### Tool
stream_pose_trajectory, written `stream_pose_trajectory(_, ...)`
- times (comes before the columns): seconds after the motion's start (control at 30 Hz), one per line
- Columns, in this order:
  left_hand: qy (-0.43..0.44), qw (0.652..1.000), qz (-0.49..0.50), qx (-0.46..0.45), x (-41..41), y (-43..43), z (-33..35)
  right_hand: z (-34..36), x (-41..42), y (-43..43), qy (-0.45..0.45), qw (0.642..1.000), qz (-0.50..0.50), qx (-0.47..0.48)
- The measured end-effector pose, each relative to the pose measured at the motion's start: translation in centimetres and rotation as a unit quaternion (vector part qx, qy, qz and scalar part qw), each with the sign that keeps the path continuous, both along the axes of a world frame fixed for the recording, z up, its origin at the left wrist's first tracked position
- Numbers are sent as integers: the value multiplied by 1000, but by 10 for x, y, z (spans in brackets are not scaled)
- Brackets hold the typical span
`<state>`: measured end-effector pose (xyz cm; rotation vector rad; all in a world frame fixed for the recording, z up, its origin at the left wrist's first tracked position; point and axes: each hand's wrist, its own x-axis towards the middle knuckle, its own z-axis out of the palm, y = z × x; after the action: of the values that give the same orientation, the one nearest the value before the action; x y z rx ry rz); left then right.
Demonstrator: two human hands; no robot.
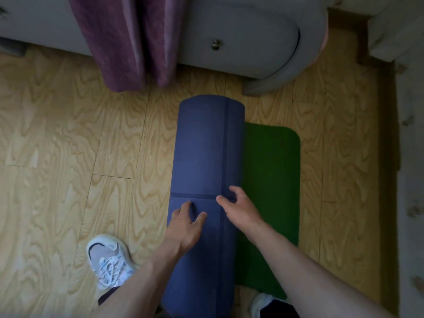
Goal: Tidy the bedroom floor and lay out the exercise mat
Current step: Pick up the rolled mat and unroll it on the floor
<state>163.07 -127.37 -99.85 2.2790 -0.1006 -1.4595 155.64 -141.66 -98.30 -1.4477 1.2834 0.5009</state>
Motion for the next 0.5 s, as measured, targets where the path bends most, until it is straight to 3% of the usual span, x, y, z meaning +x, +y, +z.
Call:
stream_pose_trajectory(0.13, -96, 993, 68, 21, 16, -3, -26, -32, 5, -27, 7, 1000, 15, -20)
stream_pose_trajectory(0.3, -171, 984, 27, -34, 42, 4, -63, -87, 8, -25, -16, 999, -19, -27)
stream_pose_trajectory(0.4, -123, 986, 42, -102, 46, 10, -81, -102, 0, -17, -39, 996, -63, -57)
stream_pose_trajectory(0.5, 6, 979, 154, -135, 45, 16, -97, -109, -8, -16, -61, 992, -100, -45)
